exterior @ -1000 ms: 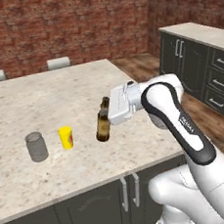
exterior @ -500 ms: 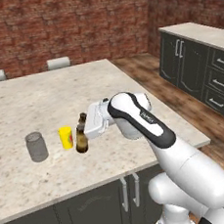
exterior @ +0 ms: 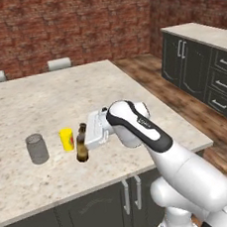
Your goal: Open the cabinet directly in front. Then move the beer and the cup to the dining counter with the jar on it.
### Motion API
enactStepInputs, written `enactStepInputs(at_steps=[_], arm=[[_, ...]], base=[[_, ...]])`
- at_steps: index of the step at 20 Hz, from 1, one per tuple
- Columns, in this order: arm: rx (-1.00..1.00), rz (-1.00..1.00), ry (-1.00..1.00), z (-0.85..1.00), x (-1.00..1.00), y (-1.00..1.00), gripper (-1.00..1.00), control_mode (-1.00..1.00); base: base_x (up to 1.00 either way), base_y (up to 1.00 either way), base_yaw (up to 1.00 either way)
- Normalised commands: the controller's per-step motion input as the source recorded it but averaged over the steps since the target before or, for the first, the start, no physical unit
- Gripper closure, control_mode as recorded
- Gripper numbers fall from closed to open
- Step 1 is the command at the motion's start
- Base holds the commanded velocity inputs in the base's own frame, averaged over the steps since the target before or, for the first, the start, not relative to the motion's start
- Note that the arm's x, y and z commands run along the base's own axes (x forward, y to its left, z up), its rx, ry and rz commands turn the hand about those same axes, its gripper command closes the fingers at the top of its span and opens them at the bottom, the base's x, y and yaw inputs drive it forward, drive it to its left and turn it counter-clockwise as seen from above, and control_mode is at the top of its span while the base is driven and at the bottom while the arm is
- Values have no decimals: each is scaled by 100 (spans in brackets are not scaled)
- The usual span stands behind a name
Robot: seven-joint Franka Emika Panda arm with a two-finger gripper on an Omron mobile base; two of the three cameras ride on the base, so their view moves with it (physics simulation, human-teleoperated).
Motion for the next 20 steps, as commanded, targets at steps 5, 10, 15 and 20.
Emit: enactStepInputs(at_steps=[5,10,15,20], arm=[[-19,0,-4,-35,1,35,100,-100],[-2,0,0,-4,0,6,100,-100],[0,-1,-2,-18,22,12,100,-100],[0,-7,-3,-33,56,21,100,-100]], base=[[0,0,0],[0,0,0],[0,0,0],[0,0,0]])
